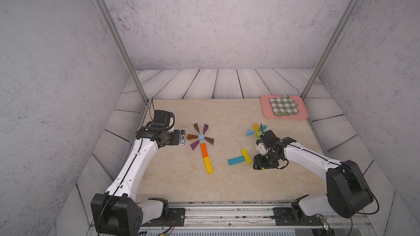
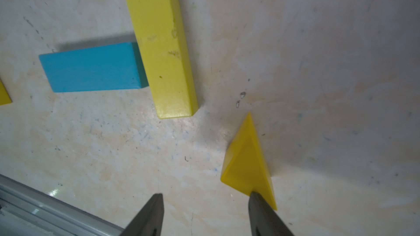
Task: Assemble a small pinwheel with building blocks
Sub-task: Pick up the building block from the center of the board.
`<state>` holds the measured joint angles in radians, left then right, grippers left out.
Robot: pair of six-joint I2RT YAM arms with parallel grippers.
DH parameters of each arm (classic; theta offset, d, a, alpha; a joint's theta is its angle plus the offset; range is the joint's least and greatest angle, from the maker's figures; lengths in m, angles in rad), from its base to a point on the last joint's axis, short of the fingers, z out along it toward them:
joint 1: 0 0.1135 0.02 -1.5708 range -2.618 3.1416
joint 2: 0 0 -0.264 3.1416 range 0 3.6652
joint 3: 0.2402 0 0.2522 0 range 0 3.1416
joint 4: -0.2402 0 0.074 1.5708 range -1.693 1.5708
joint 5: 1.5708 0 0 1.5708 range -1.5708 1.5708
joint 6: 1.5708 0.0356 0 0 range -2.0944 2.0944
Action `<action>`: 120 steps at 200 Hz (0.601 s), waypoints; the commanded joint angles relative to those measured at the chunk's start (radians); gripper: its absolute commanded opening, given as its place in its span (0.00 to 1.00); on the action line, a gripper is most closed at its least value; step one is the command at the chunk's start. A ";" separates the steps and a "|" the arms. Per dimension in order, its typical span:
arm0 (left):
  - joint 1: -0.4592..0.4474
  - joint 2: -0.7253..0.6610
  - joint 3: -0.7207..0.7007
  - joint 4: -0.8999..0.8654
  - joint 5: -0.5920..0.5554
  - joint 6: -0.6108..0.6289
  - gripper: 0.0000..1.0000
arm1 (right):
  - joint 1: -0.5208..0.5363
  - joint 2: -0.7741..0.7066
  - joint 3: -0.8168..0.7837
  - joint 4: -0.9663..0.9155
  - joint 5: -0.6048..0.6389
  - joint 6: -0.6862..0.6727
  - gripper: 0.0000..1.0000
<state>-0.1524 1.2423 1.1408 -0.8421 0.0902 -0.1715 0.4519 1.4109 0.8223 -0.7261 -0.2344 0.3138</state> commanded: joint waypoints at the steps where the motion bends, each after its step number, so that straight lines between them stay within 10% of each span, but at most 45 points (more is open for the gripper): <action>1: 0.010 -0.014 -0.007 -0.012 -0.005 0.013 0.96 | 0.007 -0.030 -0.031 0.007 0.002 0.016 0.64; 120: 0.011 -0.012 -0.009 -0.012 -0.006 0.015 0.96 | -0.035 0.055 0.021 0.056 0.039 0.062 0.66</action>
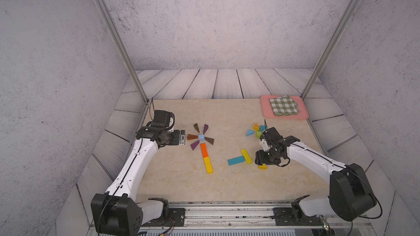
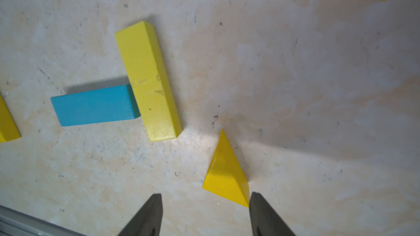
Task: Assemble a small pinwheel with building blocks
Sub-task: Pick up the building block from the center of the board.
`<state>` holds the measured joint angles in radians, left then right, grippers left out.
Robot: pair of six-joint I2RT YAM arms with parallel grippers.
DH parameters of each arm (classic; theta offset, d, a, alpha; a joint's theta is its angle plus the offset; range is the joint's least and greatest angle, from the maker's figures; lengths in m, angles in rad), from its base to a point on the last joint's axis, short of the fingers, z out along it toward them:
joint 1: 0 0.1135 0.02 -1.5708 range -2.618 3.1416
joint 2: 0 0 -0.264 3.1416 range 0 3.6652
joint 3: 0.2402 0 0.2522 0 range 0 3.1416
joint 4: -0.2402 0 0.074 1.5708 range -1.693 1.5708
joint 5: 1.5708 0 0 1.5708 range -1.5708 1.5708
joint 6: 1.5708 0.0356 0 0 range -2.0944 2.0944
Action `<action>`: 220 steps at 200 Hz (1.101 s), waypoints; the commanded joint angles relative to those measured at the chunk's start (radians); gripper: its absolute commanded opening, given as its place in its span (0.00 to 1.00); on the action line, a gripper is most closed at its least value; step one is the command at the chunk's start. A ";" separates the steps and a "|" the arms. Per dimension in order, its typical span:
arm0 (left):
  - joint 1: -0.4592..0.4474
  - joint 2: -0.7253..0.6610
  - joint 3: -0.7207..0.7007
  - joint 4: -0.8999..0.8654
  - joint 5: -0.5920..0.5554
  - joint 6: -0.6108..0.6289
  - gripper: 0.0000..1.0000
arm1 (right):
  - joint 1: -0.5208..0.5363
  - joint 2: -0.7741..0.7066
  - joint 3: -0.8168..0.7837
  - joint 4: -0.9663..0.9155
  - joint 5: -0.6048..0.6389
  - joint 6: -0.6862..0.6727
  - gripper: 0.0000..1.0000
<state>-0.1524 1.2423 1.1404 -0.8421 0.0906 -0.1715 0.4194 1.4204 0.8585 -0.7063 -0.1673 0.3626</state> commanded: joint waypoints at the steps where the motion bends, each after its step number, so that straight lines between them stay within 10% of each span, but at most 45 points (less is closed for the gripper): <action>1: 0.011 -0.013 -0.008 -0.012 -0.006 0.015 0.96 | -0.002 0.044 -0.017 0.038 -0.032 0.013 0.66; 86: 0.017 -0.010 -0.007 -0.012 -0.001 0.014 0.96 | 0.002 -0.039 -0.137 0.107 -0.099 0.095 0.68; 220: 0.020 -0.008 -0.008 -0.012 -0.002 0.015 0.96 | 0.050 0.060 -0.102 0.103 0.090 0.202 0.44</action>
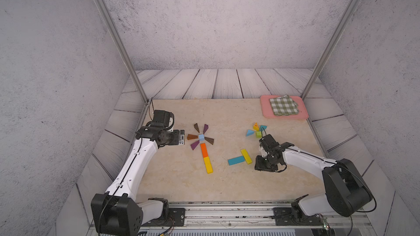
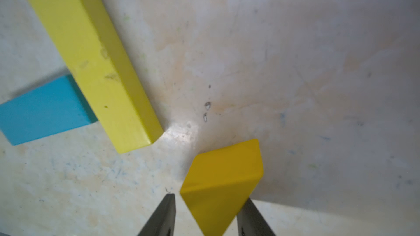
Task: Assemble a small pinwheel with building blocks
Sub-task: Pick up the building block from the center of the board.
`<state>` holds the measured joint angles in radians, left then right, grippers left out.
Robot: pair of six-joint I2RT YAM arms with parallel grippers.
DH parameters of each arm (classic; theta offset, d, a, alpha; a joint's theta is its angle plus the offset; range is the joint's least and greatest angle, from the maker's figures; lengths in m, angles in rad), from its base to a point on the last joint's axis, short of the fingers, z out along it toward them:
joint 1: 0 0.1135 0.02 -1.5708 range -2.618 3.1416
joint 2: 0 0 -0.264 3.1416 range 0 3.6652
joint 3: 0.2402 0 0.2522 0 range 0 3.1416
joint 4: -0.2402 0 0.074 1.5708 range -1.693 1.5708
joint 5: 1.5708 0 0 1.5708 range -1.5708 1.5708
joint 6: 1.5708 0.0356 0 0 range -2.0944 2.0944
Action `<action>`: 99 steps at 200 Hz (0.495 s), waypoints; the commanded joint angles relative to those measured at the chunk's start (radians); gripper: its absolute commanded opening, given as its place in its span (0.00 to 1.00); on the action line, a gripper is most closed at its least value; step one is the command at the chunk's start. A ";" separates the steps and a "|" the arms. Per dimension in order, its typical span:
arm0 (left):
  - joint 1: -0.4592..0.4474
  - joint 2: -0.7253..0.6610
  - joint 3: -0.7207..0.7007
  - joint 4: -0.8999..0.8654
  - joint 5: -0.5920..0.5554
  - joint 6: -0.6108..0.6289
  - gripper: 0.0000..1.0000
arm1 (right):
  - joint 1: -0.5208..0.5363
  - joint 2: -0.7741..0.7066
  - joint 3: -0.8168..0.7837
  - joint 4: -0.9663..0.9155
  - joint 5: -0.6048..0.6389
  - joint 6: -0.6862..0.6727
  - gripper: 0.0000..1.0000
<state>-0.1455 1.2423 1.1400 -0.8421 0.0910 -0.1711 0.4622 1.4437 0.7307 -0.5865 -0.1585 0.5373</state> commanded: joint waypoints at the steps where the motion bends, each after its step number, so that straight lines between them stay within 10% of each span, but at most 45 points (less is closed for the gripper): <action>1: 0.014 -0.009 -0.008 -0.012 -0.002 0.015 0.96 | 0.008 0.038 0.027 -0.018 0.082 0.027 0.44; 99: 0.014 -0.004 -0.010 -0.012 -0.009 0.014 0.96 | 0.012 0.217 0.195 0.023 0.161 0.046 0.25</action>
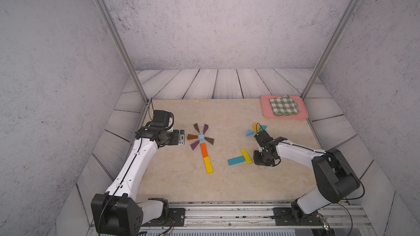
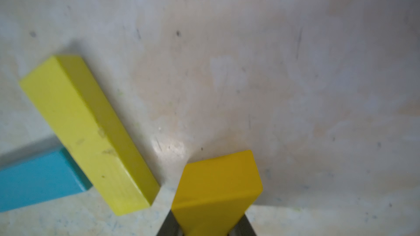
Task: Assemble a small pinwheel with building blocks
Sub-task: Pick up the building block from the center of the board, then assemble the building block at the center of the board.
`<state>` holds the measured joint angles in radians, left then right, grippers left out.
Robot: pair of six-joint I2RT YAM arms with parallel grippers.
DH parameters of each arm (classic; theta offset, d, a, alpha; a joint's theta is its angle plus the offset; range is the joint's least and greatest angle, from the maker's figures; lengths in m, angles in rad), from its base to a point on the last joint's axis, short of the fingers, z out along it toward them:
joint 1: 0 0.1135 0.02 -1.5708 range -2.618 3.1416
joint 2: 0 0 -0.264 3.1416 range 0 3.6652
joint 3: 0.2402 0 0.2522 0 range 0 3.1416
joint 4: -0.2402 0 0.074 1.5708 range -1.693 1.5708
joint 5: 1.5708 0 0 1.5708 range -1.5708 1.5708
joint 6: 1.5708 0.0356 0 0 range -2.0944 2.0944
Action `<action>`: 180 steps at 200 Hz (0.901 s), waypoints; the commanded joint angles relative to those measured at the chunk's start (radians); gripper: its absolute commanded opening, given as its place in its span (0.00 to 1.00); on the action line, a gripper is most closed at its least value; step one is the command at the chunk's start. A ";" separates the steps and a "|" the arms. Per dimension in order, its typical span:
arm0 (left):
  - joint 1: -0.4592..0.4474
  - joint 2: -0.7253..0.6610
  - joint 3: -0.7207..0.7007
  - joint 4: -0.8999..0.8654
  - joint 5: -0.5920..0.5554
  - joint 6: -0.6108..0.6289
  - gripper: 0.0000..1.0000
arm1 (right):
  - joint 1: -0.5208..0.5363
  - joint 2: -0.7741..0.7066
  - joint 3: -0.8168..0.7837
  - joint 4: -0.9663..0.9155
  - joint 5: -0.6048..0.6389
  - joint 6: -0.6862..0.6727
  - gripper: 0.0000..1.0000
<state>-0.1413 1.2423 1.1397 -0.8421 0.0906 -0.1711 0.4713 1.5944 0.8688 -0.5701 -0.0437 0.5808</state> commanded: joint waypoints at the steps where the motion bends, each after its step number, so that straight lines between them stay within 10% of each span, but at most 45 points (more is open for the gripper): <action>1: 0.009 -0.003 -0.010 -0.012 -0.008 0.013 0.96 | 0.003 0.069 0.061 0.006 0.046 0.000 0.25; 79: 0.011 0.008 -0.012 -0.012 -0.017 0.014 0.96 | -0.011 0.331 0.366 -0.006 0.068 -0.057 0.25; 180: 0.012 0.014 -0.012 -0.012 -0.017 0.015 0.96 | -0.041 0.311 0.391 -0.011 0.070 -0.008 0.30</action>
<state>-0.1402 1.2491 1.1397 -0.8421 0.0757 -0.1638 0.4328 1.9163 1.2572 -0.5541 0.0074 0.5575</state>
